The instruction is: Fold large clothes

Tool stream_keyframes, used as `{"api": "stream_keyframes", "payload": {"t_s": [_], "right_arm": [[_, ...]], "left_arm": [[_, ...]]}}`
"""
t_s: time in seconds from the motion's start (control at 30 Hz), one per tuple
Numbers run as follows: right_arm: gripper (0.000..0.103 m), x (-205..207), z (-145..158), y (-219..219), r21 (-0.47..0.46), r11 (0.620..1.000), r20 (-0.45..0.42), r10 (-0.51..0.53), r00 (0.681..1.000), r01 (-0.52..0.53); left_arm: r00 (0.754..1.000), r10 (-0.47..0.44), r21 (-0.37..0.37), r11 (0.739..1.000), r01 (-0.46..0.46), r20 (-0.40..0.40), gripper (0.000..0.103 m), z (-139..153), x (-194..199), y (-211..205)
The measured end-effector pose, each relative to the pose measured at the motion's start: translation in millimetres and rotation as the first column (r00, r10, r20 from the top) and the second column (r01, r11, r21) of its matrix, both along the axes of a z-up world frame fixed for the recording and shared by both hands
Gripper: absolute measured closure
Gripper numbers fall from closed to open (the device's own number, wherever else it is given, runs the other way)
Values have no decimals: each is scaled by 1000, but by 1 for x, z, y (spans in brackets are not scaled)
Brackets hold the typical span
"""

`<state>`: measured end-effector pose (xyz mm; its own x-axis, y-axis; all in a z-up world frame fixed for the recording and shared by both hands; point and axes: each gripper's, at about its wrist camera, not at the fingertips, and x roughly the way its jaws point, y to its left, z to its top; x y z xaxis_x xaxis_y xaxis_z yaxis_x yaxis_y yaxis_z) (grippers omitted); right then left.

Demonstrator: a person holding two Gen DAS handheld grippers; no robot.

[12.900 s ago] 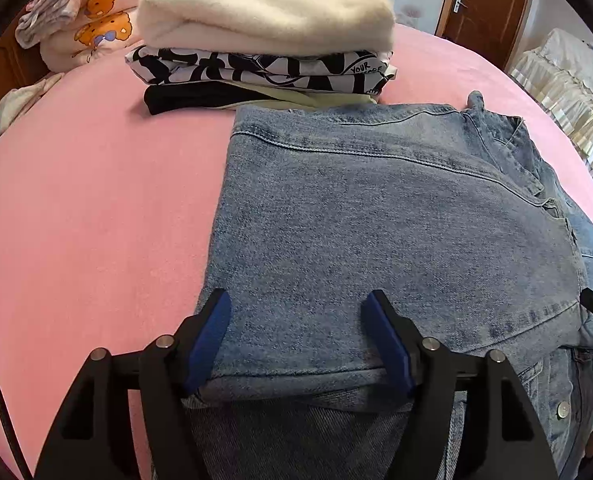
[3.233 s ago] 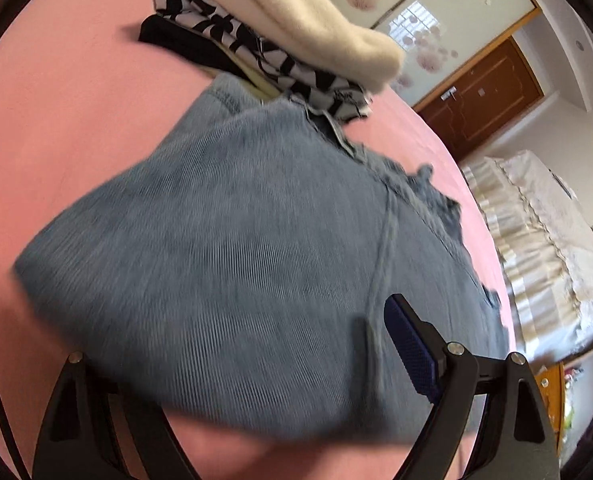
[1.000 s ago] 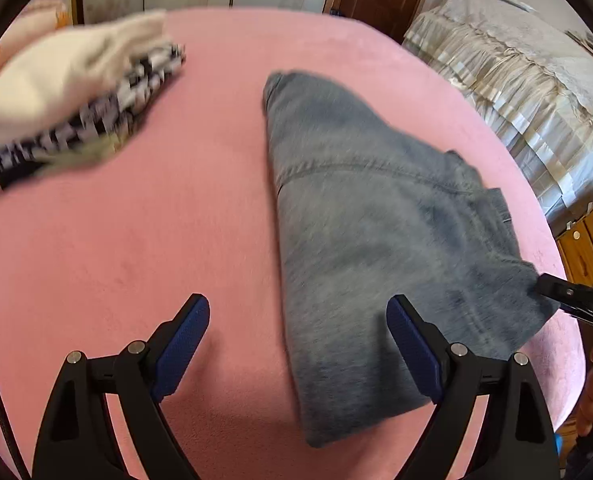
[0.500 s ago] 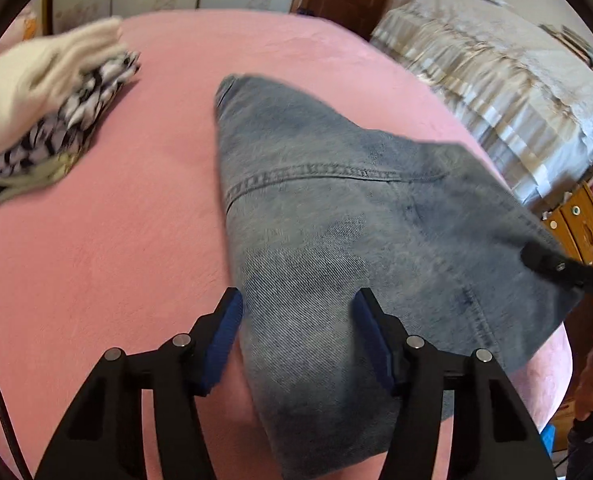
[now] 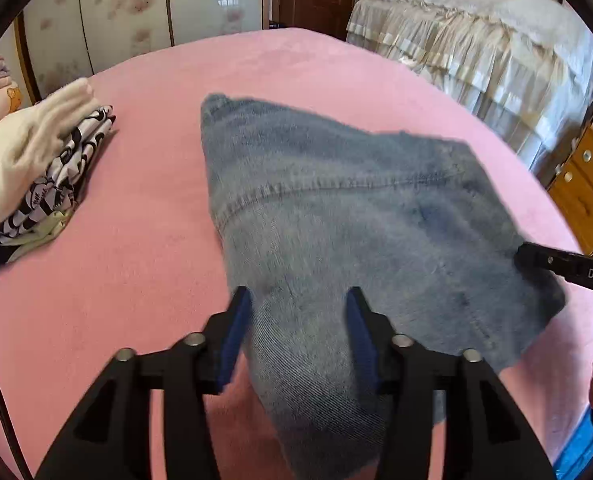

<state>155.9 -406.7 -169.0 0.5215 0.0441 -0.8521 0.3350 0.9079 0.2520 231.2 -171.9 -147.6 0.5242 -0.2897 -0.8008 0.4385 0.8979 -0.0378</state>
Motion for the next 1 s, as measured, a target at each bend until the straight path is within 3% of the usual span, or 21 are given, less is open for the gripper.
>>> {"api": "stream_keyframes", "payload": {"t_s": [0.07,0.17,0.27,0.33,0.37,0.47,0.53,0.6,0.63,0.7,0.73,0.8,0.9,1.0], "right_arm": [[64,2,21,5,-78,997,56,5,998,-1],[60,22,42,17,-120,992,126,58,990,-43],[60,57,42,30,-112,989,127,113,985,-99],[60,82,37,40,-90,988,121,139,983,-128],[60,99,32,44,-74,987,117,154,981,-146],[60,132,17,45,-35,985,90,169,982,-166],[65,147,2,34,-30,987,38,158,987,-156],[103,150,-8,12,-84,990,2,113,994,-113],[103,147,-10,-1,-99,991,-6,88,996,-88],[103,136,-11,-29,11,997,22,75,997,-75],[103,130,-9,-35,-5,998,18,67,998,-67],[103,118,-3,-43,-149,989,-8,11,1000,-12],[103,110,-4,-57,-80,997,-9,7,1000,-8],[100,109,3,-50,-105,994,-14,19,1000,-21]], "left_arm": [[999,16,-14,1000,-16,46,33,12,4,3],[997,40,-41,998,-38,69,33,24,20,3],[997,72,-102,992,-68,37,33,25,46,0],[997,82,-139,987,-80,6,44,19,65,-5],[997,78,-148,986,-79,-13,54,15,73,-8],[995,75,-143,986,-85,-70,57,-4,98,-18],[995,85,-93,992,-90,-50,57,-14,107,-23],[997,60,-83,995,-63,-42,57,-18,112,-24],[998,48,-87,995,-52,-42,57,-18,113,-24],[999,32,-67,997,-34,-23,57,-19,111,-26],[999,30,-58,998,-31,-14,57,-20,110,-27],[1000,28,-57,998,-28,-7,57,-20,109,-28],[999,27,-63,998,-28,-21,51,-18,108,-27],[999,18,-51,998,-19,-37,38,-13,103,-30]]}}
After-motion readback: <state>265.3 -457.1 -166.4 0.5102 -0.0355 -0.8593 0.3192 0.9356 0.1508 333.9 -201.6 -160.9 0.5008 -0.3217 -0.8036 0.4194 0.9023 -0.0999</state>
